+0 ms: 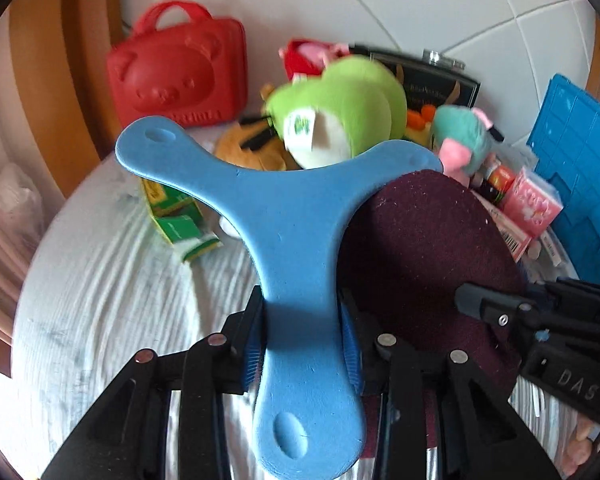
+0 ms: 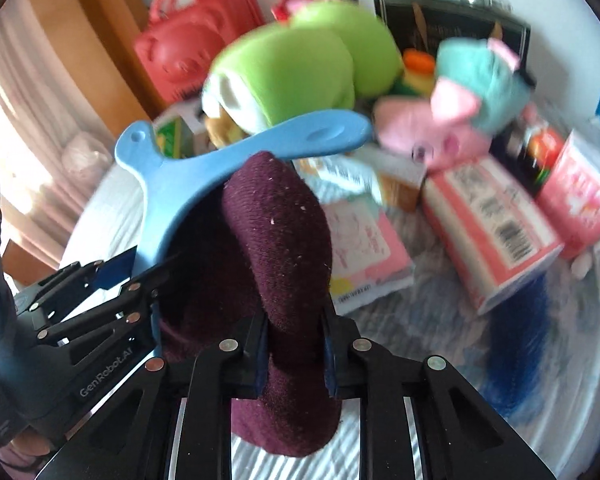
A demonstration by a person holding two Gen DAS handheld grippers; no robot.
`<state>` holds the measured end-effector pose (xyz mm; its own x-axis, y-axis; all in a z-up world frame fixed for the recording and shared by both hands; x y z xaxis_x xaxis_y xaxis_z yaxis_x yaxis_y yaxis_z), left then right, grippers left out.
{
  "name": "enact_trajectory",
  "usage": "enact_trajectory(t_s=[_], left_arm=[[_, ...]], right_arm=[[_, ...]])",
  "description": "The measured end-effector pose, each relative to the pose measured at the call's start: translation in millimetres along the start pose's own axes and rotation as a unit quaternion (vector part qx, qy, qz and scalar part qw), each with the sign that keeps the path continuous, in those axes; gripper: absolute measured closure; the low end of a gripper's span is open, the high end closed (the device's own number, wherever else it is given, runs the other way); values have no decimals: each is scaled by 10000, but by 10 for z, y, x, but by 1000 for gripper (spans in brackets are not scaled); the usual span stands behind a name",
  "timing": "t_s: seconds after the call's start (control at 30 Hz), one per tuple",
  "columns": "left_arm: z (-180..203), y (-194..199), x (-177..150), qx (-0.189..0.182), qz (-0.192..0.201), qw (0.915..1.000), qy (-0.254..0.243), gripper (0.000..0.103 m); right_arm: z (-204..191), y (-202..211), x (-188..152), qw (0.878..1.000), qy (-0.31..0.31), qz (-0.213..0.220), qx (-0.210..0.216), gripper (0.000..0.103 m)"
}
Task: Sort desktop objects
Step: 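Grasp the blue Y-shaped hanger with the left tool while the right tool grasps the maroon hat, then carry the hanger and maroon hat over the crate and release them inside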
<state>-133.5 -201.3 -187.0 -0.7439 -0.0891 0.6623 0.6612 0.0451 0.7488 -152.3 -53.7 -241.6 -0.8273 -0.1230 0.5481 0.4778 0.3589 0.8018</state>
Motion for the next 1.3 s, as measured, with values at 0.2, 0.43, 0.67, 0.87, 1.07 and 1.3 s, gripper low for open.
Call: enact_trajectory(t_s=[0.2,0.43,0.67,0.87,1.07,1.3], left_arm=[[31,624,217,72,739,9970,231,69],[164,1167,355,198,1366,9899,316,71],[525,1232,274,60,1279,9917,100,71],[941,1454,239,-39,1480,9890,-38,71],[1397,1702,307,-253,1835,9826,-114,71],[2255,2031,469,-715,2270,9707,-318,71]], right_arm=[[-158,685,140,9961,343,811,12,82],[-106,1396,49,9881,551,1390,-361,82],[323,1955,-68,9790,288,1889,-708,83],[608,2434,-82,9678,177,2311,-985,83],[848,2984,-177,9494,169,2862,-1284,83],[1288,3885,-275,9156,85,3608,-1773,83]])
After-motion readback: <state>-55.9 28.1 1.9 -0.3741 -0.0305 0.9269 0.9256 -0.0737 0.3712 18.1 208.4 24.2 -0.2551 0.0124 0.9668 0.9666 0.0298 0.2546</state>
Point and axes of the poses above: each gripper's, at about its wrist camera, not at the fingertips, and y roughly against the way its jaws point, z to its right, x to its top, the point moved 1 cm from there along -y, roughly the way its jaws point, and after that the axes turned 1 degree about x, right-handed, at the moved point
